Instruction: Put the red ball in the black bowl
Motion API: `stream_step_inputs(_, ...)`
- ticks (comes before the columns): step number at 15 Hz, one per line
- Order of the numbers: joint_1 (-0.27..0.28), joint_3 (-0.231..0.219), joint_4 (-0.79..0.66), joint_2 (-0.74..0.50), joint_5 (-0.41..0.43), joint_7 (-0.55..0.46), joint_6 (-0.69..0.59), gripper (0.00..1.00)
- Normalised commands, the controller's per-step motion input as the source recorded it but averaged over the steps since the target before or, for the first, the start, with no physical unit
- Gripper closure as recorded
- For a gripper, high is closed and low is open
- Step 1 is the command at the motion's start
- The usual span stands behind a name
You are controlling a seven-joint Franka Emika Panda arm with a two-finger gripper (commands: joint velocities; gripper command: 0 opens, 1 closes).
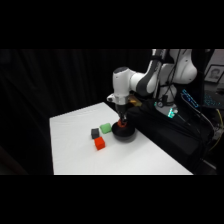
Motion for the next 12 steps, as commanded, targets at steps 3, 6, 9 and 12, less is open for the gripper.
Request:
stream_step_inputs(3,0.005,-0.011,0.05,0.05,0.192,-0.21,0.07,0.33)
stream_step_inputs(6,-0.008,-0.016,0.05,-0.11,0.199,-0.22,-0.07,0.1)
stream_step_inputs(9,-0.002,-0.037,0.01,-0.34,0.041,-0.11,-0.3,0.0)
stream_step_inputs(12,-0.018,-0.041,0.01,-0.47,-0.056,-0.05,-0.44,0.0)
